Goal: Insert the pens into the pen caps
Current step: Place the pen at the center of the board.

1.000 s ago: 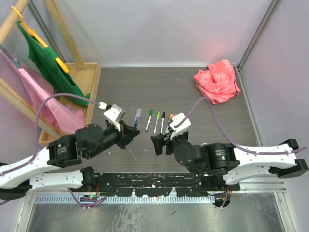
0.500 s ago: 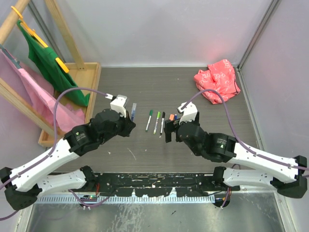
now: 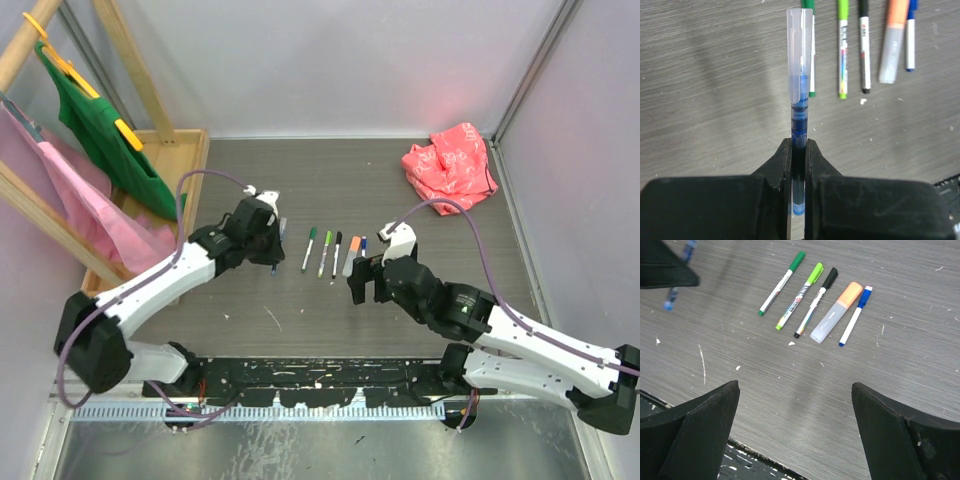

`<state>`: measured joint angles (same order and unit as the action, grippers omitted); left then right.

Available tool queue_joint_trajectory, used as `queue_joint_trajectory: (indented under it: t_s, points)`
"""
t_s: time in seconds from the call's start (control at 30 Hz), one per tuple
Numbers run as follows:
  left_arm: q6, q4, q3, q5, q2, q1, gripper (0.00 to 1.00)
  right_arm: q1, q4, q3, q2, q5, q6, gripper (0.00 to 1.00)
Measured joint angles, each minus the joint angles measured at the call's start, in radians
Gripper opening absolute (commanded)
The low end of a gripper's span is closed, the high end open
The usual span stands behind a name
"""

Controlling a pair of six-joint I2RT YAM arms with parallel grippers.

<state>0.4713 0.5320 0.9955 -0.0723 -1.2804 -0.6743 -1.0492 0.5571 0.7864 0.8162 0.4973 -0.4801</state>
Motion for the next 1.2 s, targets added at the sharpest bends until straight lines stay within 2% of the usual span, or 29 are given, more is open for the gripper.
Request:
queue_joint_trajectory:
  t_s: [0.27, 0.5, 0.9, 1.2]
  points:
    - [-0.041, -0.040, 0.081, 0.028, -0.259, 0.033, 0.01, 0.004, -0.030, -0.080, -0.074, -0.047, -0.040, 0.99]
    - [-0.065, -0.062, 0.188, 0.020, -0.423, 0.033, 0.01, 0.004, -0.034, -0.111, -0.109, -0.076, -0.055, 0.99]
    - [-0.066, -0.063, 0.277, -0.041, -0.567, 0.033, 0.02, 0.004, -0.036, -0.121, -0.109, -0.105, -0.070, 0.99]
    - [-0.066, -0.066, 0.280, -0.066, -0.614, 0.040, 0.10, 0.004, -0.039, -0.129, -0.106, -0.118, -0.074, 0.99]
